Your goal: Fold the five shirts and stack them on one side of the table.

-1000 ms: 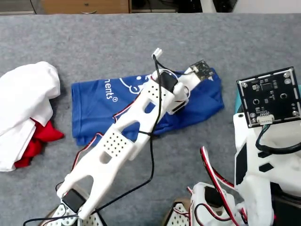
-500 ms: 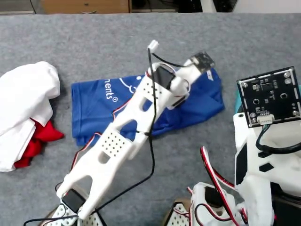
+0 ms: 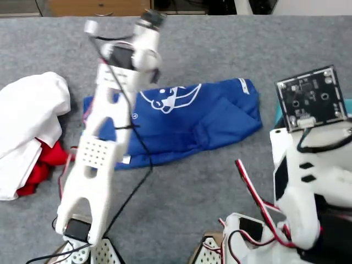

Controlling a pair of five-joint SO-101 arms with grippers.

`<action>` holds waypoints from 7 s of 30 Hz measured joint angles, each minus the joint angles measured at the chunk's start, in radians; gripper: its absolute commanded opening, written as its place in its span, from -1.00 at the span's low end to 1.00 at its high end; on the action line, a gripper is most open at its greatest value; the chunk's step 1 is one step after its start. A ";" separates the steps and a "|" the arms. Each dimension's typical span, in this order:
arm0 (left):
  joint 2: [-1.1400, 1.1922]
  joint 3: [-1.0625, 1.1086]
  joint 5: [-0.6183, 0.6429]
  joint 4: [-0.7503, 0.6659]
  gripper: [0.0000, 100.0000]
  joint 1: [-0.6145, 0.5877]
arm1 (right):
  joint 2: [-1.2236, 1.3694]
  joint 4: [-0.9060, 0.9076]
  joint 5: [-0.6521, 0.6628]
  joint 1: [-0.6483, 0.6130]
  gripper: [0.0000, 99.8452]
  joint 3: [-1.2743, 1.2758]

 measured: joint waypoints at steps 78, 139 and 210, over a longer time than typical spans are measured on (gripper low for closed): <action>-0.083 0.801 0.097 0.000 -0.97 -0.313 | 0.006 0.000 0.037 0.000 -0.95 0.215; -0.493 0.643 0.397 -0.015 -0.97 0.419 | -0.450 0.000 0.054 0.084 -0.95 0.419; -0.184 -0.005 0.183 -0.002 -0.96 0.190 | -0.442 -0.157 0.121 0.146 -0.95 0.723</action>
